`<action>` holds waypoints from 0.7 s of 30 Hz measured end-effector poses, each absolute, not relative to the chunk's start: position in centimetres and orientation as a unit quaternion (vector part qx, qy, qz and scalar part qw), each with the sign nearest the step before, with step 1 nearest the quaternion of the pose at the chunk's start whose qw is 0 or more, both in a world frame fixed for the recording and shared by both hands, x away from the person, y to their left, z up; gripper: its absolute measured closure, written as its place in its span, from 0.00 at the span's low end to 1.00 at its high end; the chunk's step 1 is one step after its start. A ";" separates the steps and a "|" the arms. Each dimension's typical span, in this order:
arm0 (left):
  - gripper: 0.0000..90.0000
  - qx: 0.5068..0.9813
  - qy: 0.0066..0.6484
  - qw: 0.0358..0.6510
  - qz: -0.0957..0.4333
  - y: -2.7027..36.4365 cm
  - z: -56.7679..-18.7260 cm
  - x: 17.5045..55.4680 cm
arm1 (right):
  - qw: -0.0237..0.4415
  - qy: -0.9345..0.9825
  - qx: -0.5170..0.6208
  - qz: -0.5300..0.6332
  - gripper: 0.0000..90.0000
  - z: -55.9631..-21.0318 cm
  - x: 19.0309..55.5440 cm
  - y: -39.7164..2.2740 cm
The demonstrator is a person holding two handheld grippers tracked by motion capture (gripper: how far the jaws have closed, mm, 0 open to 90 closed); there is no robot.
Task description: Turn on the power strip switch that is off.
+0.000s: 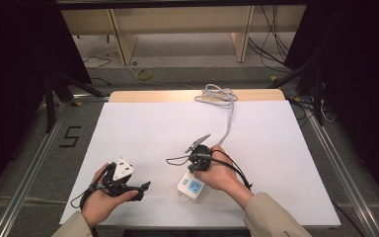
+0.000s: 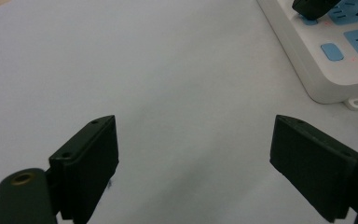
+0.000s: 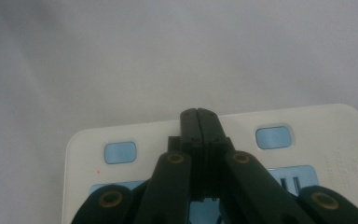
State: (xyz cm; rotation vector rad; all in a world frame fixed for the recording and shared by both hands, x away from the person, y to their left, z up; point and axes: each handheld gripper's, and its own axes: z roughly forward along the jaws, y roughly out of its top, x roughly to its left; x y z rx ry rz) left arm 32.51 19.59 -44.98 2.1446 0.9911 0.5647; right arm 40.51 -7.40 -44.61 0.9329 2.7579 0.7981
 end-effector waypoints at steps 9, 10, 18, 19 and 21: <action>0.16 0.827 0.382 0.351 0.219 19.6 -45.0 32.5 | 0.059 0.907 0.310 0.278 1.00 -44.8 40.6 -7.7; 0.16 0.827 0.382 0.351 0.219 19.6 -45.0 32.5 | 0.059 0.906 0.309 0.282 1.00 -44.7 40.6 -7.7; 0.17 0.827 0.383 0.350 0.217 19.7 -45.0 32.5 | 0.066 0.903 0.307 0.295 1.00 -44.2 40.5 -8.1; 0.17 0.825 0.385 0.352 0.217 19.7 -45.0 32.5 | 0.066 0.901 0.308 0.298 0.99 -44.1 40.5 -8.2; 0.17 0.825 0.384 0.352 0.218 19.7 -45.0 32.5 | 0.066 0.899 0.310 0.302 0.97 -44.0 40.5 -8.4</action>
